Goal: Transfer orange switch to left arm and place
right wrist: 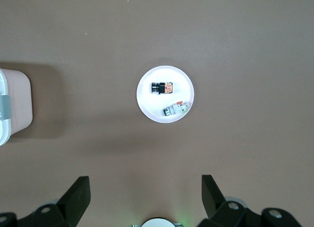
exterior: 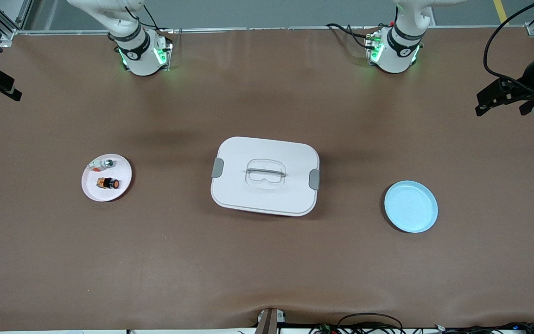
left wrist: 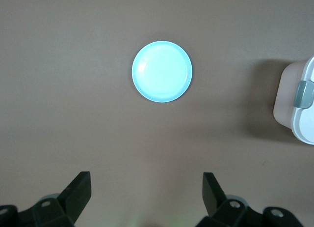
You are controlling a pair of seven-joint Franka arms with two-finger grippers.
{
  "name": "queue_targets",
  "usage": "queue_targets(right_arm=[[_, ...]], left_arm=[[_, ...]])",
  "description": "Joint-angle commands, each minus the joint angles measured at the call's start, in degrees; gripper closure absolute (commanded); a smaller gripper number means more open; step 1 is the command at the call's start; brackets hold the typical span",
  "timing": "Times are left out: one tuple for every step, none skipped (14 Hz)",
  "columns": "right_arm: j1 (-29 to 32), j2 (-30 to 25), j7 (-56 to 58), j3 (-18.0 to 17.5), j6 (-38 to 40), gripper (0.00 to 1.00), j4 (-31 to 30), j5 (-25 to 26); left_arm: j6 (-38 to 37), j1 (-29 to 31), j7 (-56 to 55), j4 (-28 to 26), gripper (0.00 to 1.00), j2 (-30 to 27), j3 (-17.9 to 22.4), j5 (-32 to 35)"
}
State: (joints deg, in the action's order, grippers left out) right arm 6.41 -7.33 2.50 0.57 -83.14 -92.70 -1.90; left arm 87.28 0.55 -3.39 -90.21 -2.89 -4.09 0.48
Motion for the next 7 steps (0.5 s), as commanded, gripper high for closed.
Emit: queue_targets(right_arm=[[-0.34,-0.14,-0.57,-0.39,0.35,0.0,0.15,-0.73],[-0.35,-0.14,-0.57,-0.4,0.35,0.0,0.15,-0.73],[-0.69,-0.14,-0.57,-0.4,0.35,0.0,0.15,-0.73],[-0.87,-0.14,-0.57,-0.4,0.35,0.0,0.15,-0.73],[-1.13,-0.14,-0.57,-0.4,0.26,0.0,0.15,-0.73],[-1.22,-0.14,-0.57,-0.4,0.26,0.0,0.15,-0.73],[-1.22,-0.14,-0.57,-0.4,0.26,0.0,0.15,-0.73]], left_arm=[[-0.8,0.24,0.84,0.38,0.0,-0.18,-0.21,-0.04],[-0.8,0.24,0.84,0.39,0.0,-0.18,-0.21,-0.04],[-0.8,0.24,0.84,0.39,0.0,-0.18,-0.21,-0.04],[-0.8,0.24,0.84,0.39,0.0,-0.18,-0.21,-0.04],[-0.8,0.24,0.93,0.39,0.0,-0.18,-0.21,-0.04],[-0.8,0.24,0.93,0.39,0.0,-0.09,-0.21,-0.04],[-0.8,0.24,1.11,0.39,0.0,-0.09,-0.21,-0.04]])
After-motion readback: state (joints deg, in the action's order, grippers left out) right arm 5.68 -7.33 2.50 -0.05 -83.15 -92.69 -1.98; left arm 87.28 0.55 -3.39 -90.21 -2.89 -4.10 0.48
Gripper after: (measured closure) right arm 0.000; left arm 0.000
